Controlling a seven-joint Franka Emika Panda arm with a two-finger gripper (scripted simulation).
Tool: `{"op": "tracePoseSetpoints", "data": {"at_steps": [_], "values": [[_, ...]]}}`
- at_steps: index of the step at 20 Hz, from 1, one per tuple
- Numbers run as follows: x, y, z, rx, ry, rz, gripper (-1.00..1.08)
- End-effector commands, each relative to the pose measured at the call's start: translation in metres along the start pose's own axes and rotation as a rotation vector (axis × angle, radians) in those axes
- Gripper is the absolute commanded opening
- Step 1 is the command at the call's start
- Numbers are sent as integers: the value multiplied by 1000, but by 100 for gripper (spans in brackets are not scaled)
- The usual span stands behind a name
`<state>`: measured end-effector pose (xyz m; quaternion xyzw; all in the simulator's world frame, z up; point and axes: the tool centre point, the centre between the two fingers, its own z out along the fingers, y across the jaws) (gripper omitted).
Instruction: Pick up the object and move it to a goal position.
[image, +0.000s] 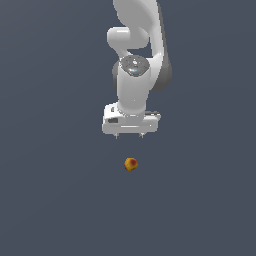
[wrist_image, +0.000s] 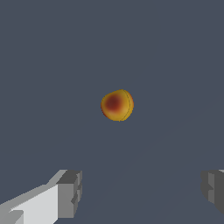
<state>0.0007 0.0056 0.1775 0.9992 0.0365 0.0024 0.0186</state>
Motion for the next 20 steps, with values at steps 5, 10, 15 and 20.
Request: {"op": "tracePoseSetpoints", "data": {"at_steps": [5,10,15,20], "values": [[2,0,3,2,-1,34,100],[5,-1,8,7,-2,105,100],[10,-1,16,14,-4,211,100],[15,-1,27,21,-8,350,100]]}}
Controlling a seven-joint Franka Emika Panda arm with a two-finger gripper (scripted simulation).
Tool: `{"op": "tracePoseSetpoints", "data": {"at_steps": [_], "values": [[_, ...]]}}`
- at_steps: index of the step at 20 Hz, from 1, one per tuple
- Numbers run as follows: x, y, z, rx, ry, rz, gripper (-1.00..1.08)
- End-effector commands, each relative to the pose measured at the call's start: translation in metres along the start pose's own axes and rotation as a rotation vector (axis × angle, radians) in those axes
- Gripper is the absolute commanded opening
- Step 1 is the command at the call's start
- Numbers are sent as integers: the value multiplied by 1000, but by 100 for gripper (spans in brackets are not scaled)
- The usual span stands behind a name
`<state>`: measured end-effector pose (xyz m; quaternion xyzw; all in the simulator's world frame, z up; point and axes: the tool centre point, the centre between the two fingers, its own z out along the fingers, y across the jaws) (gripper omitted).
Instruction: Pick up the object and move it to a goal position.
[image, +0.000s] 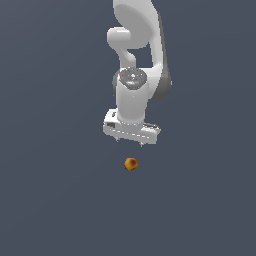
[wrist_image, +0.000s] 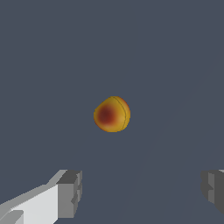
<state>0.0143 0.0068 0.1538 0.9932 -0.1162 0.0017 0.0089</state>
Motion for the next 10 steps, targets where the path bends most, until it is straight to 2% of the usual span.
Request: {"op": "tracePoseSetpoints", "data": {"at_steps": [1,10], "values": [[3,-1,6,3,-2,73,100],[13,-4,27,11,-8,333,100]]}}
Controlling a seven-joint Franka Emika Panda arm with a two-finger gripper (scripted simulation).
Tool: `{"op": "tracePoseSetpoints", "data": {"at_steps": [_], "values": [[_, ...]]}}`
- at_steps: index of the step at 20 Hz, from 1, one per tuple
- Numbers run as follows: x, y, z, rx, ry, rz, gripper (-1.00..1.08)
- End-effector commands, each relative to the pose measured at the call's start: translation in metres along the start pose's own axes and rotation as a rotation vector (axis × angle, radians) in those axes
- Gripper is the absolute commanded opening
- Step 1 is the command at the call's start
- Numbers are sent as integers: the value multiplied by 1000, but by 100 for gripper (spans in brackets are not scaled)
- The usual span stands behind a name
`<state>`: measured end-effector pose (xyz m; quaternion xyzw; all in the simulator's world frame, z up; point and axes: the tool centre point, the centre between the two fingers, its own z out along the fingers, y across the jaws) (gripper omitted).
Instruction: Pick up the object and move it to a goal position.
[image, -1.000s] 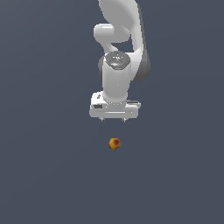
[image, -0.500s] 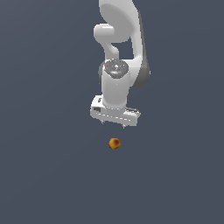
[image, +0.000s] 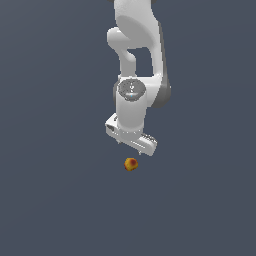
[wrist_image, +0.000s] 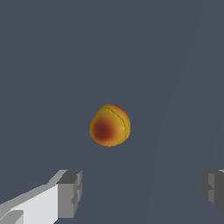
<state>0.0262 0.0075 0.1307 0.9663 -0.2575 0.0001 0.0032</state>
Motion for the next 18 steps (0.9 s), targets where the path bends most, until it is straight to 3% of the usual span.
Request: {"op": "tracePoseSetpoints", "data": {"at_steps": [1,18], "values": [[2,-2,6,2,-1,74,100],[16,-10,41,5,-4,494,100]]}}
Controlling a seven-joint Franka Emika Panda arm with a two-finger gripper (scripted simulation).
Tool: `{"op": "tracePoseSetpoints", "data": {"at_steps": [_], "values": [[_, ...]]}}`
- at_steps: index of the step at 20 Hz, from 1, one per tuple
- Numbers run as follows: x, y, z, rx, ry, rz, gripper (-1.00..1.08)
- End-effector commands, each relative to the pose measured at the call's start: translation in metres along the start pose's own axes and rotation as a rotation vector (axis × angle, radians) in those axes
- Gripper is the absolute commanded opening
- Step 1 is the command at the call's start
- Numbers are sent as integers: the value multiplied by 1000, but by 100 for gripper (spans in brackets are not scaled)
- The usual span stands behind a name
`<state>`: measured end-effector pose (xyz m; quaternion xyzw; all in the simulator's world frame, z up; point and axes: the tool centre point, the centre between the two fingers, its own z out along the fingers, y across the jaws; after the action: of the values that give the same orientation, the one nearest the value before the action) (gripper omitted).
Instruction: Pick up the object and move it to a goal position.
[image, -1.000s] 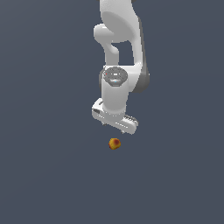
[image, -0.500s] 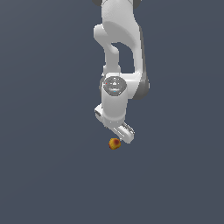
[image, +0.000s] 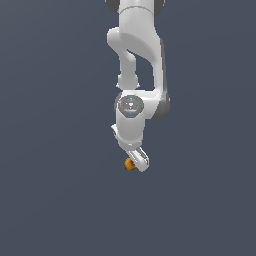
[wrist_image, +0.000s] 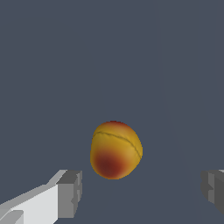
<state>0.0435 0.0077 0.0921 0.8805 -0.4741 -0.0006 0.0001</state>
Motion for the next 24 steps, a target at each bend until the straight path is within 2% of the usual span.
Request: {"op": "tracePoseSetpoints", "data": {"at_steps": [1,7,14,24], "values": [[1,-1,3,1,0,41,100],[2,-3,8,1,1,94,100],[2,-3,12,1,1,96,100],[1,-2,56,1,1,101,100]]}}
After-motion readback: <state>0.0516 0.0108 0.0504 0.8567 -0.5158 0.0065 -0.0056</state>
